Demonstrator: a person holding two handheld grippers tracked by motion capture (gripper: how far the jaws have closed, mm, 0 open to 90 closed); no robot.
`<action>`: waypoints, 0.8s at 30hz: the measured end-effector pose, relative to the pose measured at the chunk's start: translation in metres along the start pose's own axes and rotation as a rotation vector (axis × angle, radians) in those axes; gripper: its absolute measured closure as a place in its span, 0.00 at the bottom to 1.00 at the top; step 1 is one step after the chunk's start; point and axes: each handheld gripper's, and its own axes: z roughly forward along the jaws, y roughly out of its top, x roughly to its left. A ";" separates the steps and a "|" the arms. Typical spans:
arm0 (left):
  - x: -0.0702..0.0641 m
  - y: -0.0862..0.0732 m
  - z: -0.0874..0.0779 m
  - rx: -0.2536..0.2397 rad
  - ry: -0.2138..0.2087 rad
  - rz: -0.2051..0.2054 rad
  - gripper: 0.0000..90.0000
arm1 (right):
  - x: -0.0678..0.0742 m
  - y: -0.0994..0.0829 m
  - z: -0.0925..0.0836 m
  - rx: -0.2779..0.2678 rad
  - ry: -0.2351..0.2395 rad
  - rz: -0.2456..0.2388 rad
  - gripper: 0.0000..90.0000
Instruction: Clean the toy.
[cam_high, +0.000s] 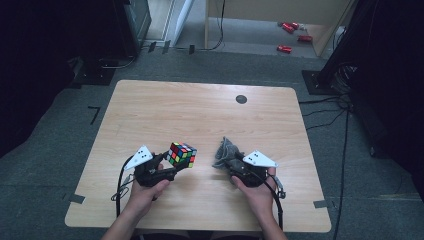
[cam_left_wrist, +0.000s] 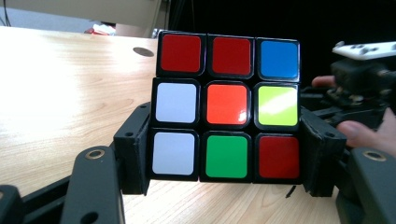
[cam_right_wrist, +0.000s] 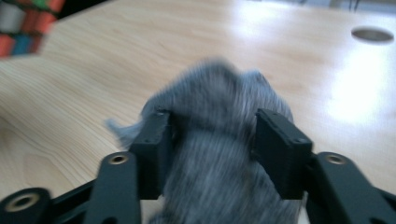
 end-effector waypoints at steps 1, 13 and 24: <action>0.001 0.000 0.000 0.001 0.002 -0.003 0.38 | 0.001 0.002 -0.001 -0.013 0.004 -0.006 0.47; 0.007 0.008 -0.002 0.046 -0.077 -0.075 0.38 | 0.061 0.014 -0.009 -0.137 0.149 -0.304 0.39; 0.003 0.010 0.006 0.184 -0.156 -0.084 0.38 | 0.082 0.009 -0.005 -0.142 0.212 -0.382 0.30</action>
